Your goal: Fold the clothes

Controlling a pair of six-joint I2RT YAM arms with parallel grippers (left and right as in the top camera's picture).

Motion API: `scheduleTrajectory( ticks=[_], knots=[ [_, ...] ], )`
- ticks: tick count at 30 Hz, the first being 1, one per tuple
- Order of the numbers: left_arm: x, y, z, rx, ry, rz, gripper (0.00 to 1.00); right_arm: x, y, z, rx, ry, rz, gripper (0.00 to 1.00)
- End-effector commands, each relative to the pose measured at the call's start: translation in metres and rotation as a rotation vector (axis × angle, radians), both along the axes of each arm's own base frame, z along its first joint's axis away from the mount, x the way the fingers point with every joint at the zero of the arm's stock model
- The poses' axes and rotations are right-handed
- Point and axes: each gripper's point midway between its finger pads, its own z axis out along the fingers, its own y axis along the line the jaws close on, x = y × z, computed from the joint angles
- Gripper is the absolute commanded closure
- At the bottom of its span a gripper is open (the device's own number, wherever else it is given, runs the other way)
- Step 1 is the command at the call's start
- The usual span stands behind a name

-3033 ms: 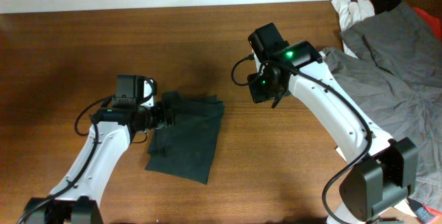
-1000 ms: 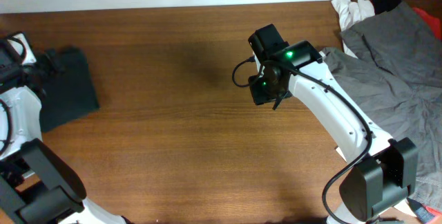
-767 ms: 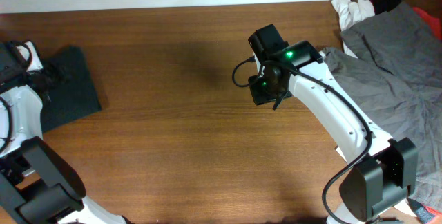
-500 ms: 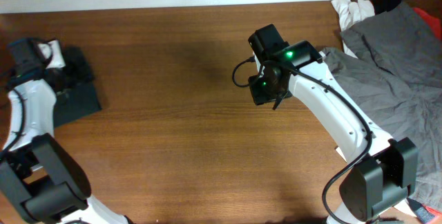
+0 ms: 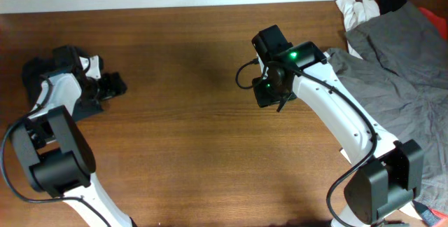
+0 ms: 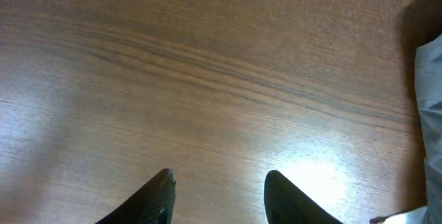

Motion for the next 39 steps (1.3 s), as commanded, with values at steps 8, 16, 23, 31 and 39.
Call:
scheduleTrajectory(
  ticks=[8, 16, 23, 31, 39],
  knots=[
    [-0.074, 0.068, -0.019, 0.219, 0.301, 0.255, 0.21, 0.000, -0.003, 0.008, -0.002, -0.026, -0.010, 0.53],
    [-0.075, 0.067, -0.018, 0.210, 0.306, 0.260, 0.16, 0.001, -0.004, 0.008, -0.009, -0.029, -0.011, 0.53],
    [-0.053, 0.038, 0.013, 0.169, 0.200, 0.195, 0.07, -0.001, 0.002, 0.008, 0.025, -0.019, -0.004, 0.18],
    [-0.023, -0.071, 0.044, 0.174, 0.097, -0.081, 0.01, 0.024, -0.006, 0.014, 0.083, -0.085, -0.079, 0.01],
    [-0.023, -0.146, 0.051, 0.178, 0.083, -0.280, 0.01, 0.045, -0.068, 0.015, 0.113, -0.091, -0.216, 0.01]
  ],
)
